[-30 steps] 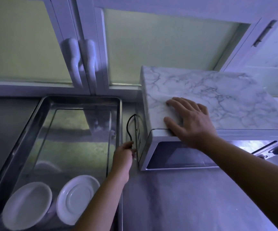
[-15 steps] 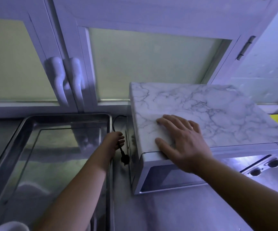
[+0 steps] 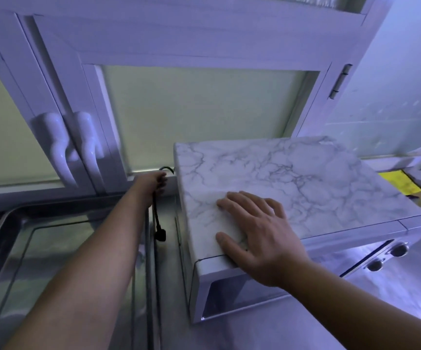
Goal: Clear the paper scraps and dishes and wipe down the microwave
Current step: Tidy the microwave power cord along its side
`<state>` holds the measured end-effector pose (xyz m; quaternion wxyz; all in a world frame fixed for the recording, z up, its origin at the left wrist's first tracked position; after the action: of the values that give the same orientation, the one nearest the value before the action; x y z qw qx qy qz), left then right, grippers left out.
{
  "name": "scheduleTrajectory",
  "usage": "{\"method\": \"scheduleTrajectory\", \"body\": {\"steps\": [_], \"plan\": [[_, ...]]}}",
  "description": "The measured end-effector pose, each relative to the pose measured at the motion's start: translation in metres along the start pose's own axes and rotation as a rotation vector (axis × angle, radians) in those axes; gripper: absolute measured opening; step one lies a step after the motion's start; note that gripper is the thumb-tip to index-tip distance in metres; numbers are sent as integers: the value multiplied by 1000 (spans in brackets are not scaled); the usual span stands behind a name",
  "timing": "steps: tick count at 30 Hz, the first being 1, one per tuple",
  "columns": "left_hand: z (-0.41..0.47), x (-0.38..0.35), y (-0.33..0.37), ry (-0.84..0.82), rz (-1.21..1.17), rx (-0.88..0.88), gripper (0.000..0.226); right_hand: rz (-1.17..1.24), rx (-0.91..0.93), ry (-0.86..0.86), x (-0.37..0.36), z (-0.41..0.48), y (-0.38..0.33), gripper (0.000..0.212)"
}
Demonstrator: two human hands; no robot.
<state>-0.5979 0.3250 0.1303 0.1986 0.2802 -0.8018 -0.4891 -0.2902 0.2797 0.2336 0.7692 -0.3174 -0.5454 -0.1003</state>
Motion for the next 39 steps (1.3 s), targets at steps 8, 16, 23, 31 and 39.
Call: {"method": "scheduleTrajectory", "body": {"steps": [8,16,23,31,39], "plan": [[-23,-14,98,-33,131,-410,19,-1,8,10,0,1,1,63],[-140,-2,185,-165,192,-918,20,-3,11,11,-1,1,4,63],[-251,11,200,-264,207,-959,29,25,1,9,-4,2,7,67],[-341,-8,153,-133,345,-857,33,159,30,-24,1,0,8,66],[-422,-51,133,-46,365,-800,37,1024,-134,-202,26,0,26,30]]}}
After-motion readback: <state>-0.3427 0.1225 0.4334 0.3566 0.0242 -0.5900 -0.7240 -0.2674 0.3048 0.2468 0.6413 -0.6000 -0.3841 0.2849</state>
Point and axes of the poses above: each hand's wrist, its own z-axis towards the middle knuckle, its own x-axis out of the back of the hand, y = z × x, the point moved 2 cm from there along z, towards the middle knuckle, and after that the axes turned 10 degrees about z, right-handed, at the moved point
